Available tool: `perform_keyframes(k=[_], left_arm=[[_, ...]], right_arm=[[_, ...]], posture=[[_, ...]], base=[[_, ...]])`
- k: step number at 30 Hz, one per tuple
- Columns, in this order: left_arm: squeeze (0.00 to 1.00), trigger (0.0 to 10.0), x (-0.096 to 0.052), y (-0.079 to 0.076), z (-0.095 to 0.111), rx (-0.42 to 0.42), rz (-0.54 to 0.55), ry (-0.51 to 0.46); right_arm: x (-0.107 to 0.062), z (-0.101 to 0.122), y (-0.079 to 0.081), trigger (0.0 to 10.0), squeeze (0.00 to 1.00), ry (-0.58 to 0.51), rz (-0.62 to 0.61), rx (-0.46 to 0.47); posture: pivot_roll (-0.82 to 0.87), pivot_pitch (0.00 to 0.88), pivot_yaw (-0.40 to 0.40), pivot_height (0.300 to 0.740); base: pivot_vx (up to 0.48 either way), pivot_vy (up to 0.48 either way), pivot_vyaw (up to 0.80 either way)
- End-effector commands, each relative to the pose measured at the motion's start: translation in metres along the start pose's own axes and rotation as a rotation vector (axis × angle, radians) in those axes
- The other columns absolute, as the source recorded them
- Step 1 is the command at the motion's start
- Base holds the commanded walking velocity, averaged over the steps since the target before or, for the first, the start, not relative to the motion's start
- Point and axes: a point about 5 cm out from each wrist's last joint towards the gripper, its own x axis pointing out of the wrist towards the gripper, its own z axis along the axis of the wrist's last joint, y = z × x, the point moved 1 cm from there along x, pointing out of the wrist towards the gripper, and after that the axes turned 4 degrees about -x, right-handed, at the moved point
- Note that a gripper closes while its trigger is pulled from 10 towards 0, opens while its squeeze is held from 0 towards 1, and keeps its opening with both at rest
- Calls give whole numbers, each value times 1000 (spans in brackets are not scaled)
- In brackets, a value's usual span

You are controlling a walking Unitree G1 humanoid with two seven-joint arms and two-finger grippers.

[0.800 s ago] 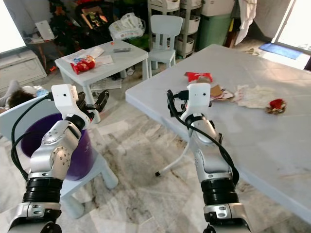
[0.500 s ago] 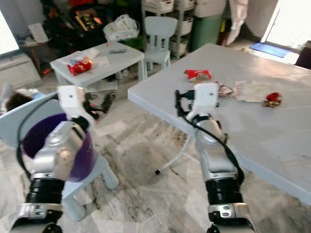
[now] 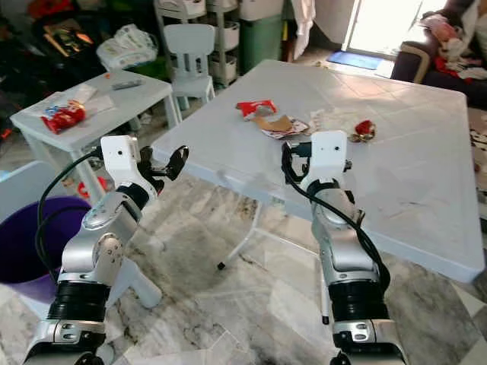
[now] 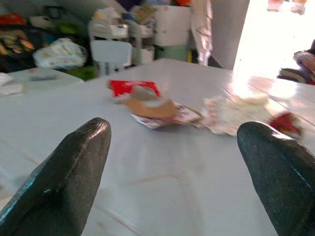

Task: Picking trash to rubbish bin

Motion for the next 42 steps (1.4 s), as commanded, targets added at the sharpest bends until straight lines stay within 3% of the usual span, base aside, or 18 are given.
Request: perform_keyframes(k=[1,18,30,42], left_arm=[[0,10000,1,1,-2,10,1,12],[0,10000,1,-3,-6,-8,-28,30],[0,10000,-1,-9,-15,8,-70,81],[0,10000,-1,-6,-18,19,-39,103]], right_arm=[[0,6,0,10000,0,-16,3,-7],[-2,5,-5,10000,0,-1,-16,-26],[-4,2,-6,10000,0,14,-22,-31],[-5,1,-4,10000,0,19,-8,-23]], posture=[[2,0,-1,740],[-3,0,-2,740],[-4,0,3,740],[-3,0,2,740]], base=[[0,0,-800],[0,0,-800],[347,0,-782],[22,0,-39]])
